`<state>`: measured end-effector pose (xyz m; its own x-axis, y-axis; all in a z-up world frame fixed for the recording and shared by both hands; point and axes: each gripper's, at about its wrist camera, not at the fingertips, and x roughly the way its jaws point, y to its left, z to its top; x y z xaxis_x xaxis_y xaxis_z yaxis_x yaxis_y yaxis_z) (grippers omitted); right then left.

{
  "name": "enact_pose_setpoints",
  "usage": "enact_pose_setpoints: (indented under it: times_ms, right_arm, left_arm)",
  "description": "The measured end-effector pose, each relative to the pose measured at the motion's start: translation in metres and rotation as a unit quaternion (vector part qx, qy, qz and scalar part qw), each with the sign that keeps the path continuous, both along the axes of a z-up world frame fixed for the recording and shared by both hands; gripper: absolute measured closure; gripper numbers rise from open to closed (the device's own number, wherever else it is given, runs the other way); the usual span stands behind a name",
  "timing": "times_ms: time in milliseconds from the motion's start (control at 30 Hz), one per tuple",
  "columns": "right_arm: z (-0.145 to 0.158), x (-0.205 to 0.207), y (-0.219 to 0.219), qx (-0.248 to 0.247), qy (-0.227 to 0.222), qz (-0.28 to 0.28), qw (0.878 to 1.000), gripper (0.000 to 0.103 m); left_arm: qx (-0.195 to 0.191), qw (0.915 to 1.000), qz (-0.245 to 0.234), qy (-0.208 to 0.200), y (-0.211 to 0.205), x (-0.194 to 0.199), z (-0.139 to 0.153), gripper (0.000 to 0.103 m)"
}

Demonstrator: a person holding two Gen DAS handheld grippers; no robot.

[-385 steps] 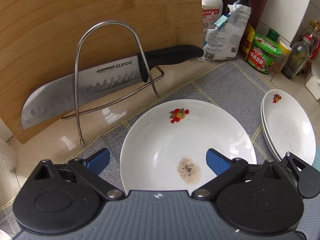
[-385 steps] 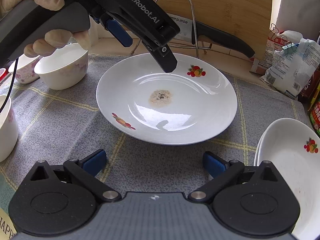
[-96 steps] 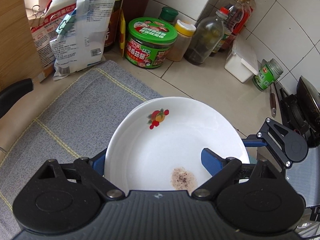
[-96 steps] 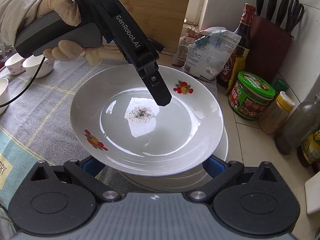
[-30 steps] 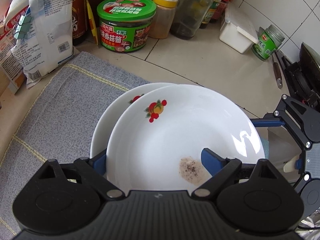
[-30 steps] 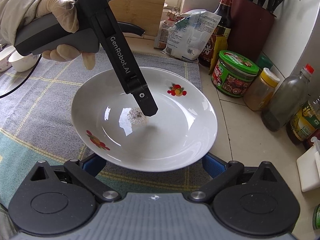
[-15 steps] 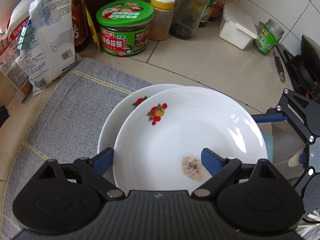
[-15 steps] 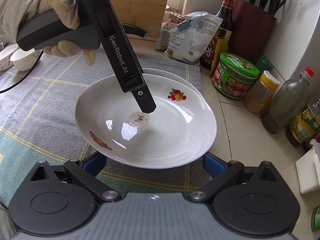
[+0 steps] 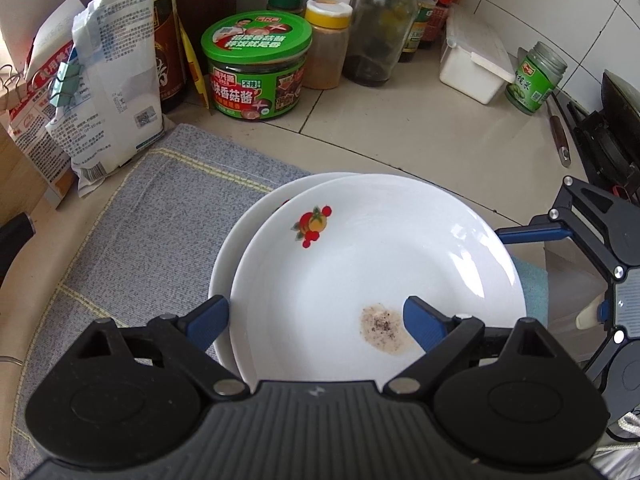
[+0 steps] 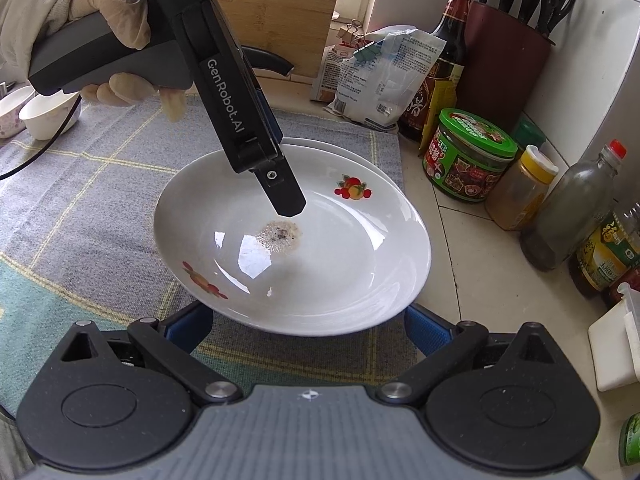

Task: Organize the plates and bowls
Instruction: 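Open the left gripper to release the plate on the stack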

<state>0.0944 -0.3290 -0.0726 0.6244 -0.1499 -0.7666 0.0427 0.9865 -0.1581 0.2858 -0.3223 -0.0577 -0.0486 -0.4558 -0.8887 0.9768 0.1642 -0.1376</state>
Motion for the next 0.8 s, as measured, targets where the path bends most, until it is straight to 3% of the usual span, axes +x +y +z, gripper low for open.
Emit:
enact_pose_setpoints:
  times_ms: [267, 400, 800]
  right_arm:
    - [0.000, 0.000, 0.002, 0.002, -0.005, -0.003, 1.000, 0.000]
    - [0.001, 0.001, 0.003, -0.001, -0.011, -0.007, 1.000, 0.000]
    - [0.009, 0.006, 0.002, 0.009, -0.038, -0.033, 0.999, 0.000]
  left_arm:
    - [-0.040, 0.9990, 0.005, -0.020, 0.014, -0.004, 0.014, 0.008]
    - [-0.067, 0.9965, 0.008, -0.048, 0.023, -0.014, 0.024, 0.007]
    - [-0.137, 0.9813, 0.073, -0.114, 0.074, -0.052, 0.059, 0.004]
